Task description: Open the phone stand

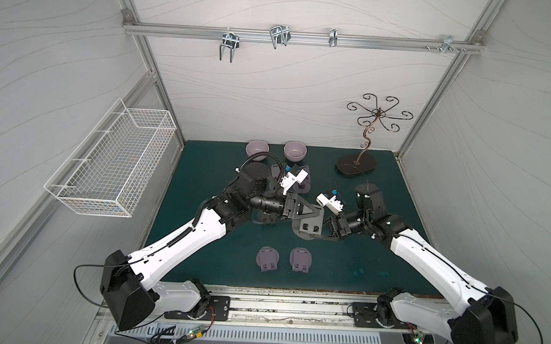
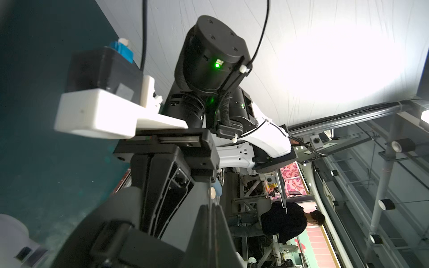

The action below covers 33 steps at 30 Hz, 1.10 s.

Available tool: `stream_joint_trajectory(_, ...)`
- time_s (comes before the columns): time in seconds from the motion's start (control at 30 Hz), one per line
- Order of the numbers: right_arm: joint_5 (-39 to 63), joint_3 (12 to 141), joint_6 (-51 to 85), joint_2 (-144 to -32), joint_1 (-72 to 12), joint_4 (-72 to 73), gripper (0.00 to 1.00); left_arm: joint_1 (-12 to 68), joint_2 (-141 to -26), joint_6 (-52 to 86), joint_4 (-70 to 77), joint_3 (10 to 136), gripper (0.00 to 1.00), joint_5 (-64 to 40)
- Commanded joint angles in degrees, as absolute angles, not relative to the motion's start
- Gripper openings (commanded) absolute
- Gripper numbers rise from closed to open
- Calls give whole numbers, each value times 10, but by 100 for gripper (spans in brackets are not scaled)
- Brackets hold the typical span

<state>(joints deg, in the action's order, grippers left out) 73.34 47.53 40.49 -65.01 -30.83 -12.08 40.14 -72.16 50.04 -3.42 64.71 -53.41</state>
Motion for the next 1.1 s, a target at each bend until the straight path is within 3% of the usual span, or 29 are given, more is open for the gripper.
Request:
stream_joint_trajectory(0.0, 746, 486, 411, -652, -310, -127, 0, 399, -712, 479, -10, 651, 0, -529)
stream_joint_trajectory(0.23, 758, 434, 476, -662, -310, -70, 0, 395, -692, 475, 64, 667, 0, -502)
stream_joint_trajectory(0.6, 755, 387, 524, -672, -311, -32, 0, 372, -675, 254, 17, 765, 0, -391)
stream_joint_trajectory(1.07, 766, 396, 538, -659, -310, -36, 0, 372, -699, 82, 25, 779, 0, -345)
